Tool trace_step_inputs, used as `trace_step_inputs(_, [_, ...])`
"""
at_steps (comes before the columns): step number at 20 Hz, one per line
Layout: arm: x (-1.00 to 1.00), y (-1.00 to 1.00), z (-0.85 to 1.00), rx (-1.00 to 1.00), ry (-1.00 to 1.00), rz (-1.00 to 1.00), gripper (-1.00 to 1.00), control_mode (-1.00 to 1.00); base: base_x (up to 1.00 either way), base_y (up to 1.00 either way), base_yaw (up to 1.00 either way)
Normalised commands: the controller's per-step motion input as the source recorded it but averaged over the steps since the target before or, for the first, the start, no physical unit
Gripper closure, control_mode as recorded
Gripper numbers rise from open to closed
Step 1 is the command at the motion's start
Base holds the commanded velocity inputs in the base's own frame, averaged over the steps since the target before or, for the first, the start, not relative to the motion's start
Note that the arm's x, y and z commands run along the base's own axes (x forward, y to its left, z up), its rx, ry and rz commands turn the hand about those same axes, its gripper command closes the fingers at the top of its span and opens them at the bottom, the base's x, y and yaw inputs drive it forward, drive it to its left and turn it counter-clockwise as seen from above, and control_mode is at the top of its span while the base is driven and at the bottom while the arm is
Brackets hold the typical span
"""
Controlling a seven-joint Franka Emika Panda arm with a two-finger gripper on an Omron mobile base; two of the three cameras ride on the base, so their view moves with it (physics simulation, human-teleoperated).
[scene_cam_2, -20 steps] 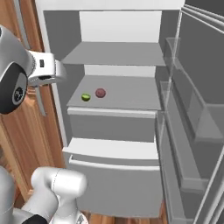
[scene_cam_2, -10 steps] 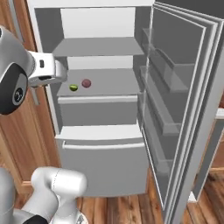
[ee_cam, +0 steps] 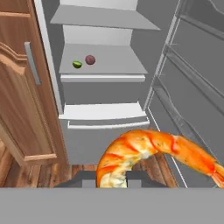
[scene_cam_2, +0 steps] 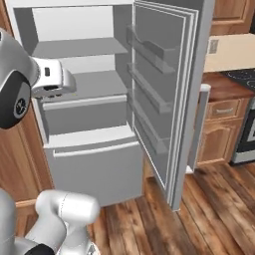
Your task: Open the fridge, remove the kiwi, onion, and shrimp, and place them on any counter.
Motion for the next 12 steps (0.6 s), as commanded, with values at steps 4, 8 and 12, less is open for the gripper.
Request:
trace_step_inputs(4, [0.0,0.0,0.0,0.0,0.0,0.0,1.0,1.0,-0.96,0.0,-0.4])
trace_step_inputs(8, [0.0,0.0,0.0,0.0,0.0,0.0,1.0,1.0,-1.0,0.0,-0.44])
trace_step_inputs(12, [0.0,0.0,0.0,0.0,0.0,0.0,1.0,1.0,-0.97,0.0,-0.47])
